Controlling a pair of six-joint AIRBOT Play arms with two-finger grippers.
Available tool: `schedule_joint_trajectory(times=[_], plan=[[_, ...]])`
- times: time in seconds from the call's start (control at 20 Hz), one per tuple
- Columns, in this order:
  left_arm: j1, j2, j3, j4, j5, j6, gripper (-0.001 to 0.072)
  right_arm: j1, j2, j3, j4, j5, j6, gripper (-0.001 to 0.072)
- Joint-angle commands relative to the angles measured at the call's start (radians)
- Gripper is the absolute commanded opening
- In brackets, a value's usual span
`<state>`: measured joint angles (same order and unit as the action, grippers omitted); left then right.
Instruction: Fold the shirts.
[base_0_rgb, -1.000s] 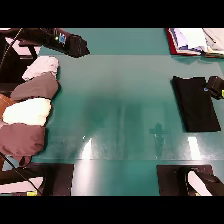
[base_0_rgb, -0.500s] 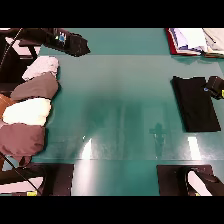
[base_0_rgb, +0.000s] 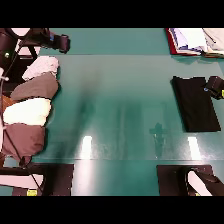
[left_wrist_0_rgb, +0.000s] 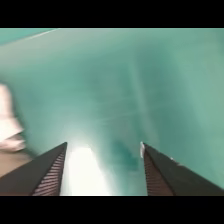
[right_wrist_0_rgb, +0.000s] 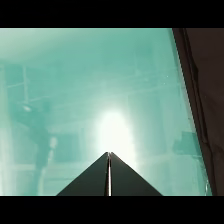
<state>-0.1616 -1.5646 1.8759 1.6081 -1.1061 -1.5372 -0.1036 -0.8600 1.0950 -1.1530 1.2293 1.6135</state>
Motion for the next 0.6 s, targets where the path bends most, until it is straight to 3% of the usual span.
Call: schedule_joint_trajectory(times=[0.0,0.25,0.55], plan=[[0.119,-0.139,0.0,0.057,0.05,-0.037,0.0551,0.001,0.001,0.0,0.0,0.0,0.0,0.0011],[0.242,-0.32,0.0,0.057,0.187,-0.064,0.0551,0.001,0.0,0.0,0.0,0.0,0.0,0.0011],[0.287,-0.393,0.0,0.057,0.284,-0.06,0.0548,0.003,-0.041,0.0,0.01,0.001,0.001,0.0011]])
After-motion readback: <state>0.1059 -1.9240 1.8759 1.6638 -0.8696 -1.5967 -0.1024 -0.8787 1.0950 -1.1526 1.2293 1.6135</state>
